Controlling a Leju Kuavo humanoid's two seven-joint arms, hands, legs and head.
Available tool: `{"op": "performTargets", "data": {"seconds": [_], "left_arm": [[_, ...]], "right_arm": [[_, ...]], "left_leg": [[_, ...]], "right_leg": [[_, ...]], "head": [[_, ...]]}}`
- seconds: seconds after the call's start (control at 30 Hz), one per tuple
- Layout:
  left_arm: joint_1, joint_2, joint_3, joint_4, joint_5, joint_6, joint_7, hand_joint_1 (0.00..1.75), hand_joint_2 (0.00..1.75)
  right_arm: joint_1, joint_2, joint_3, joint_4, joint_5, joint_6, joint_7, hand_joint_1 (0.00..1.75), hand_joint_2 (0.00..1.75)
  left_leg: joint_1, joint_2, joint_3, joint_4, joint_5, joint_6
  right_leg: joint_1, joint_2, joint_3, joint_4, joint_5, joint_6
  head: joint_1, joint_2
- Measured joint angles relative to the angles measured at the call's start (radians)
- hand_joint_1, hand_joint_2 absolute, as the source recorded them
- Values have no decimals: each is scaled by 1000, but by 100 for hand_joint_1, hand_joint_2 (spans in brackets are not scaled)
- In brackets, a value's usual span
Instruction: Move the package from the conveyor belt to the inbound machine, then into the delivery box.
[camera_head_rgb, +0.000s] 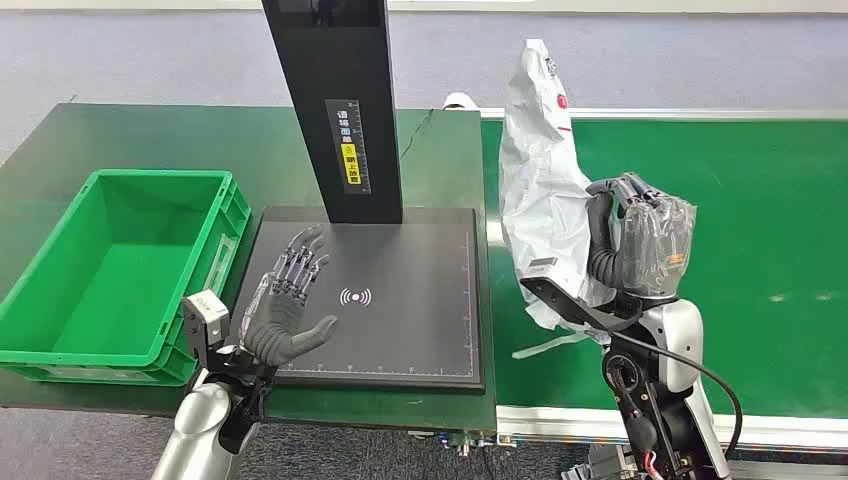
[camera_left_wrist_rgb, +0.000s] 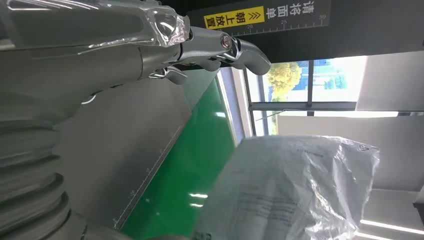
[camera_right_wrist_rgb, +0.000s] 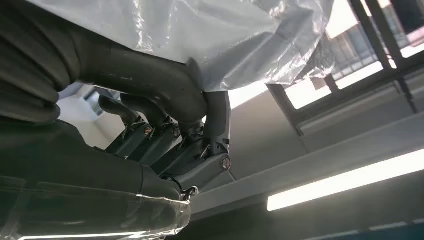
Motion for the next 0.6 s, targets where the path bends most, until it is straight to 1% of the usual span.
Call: {"op": "performTargets", "data": {"seconds": [0.17, 0.3, 0.4, 0.47, 0.57, 0.6], "left_arm": [[-21, 1, -2, 14, 8, 0, -10, 0, 175], [-35, 0, -4, 27, 2, 23, -20, 0, 175], [-47, -3, -4, 31, -38, 112, -39, 0, 175], [-56, -7, -3, 29, -65, 179, -47, 0, 175], [-65, -10, 0, 25, -94, 244, -57, 0, 175], [-66, -13, 1, 22, -113, 287, -69, 0, 175]], "right_arm": [[7, 23, 22, 5, -7, 58, -44, 175, 175], [7, 43, 52, 28, -18, 92, -53, 175, 175], [6, 51, 75, 64, -45, 126, -54, 175, 175], [4, 53, 88, 87, -60, 133, -55, 175, 175], [-1, 54, 100, 110, -68, 136, -56, 175, 175], [-2, 54, 103, 116, -66, 139, -55, 175, 175]], "left_leg": [[0, 0, 0, 0, 0, 0], [0, 0, 0, 0, 0, 0], [0, 0, 0, 0, 0, 0], [0, 0, 0, 0, 0, 0], [0, 0, 0, 0, 0, 0], [0, 0, 0, 0, 0, 0]], "right_leg": [[0, 0, 0, 0, 0, 0], [0, 0, 0, 0, 0, 0], [0, 0, 0, 0, 0, 0], [0, 0, 0, 0, 0, 0], [0, 0, 0, 0, 0, 0], [0, 0, 0, 0, 0, 0]], "head": [[0, 0], [0, 0], [0, 0], [0, 0], [0, 0], [0, 0]]}}
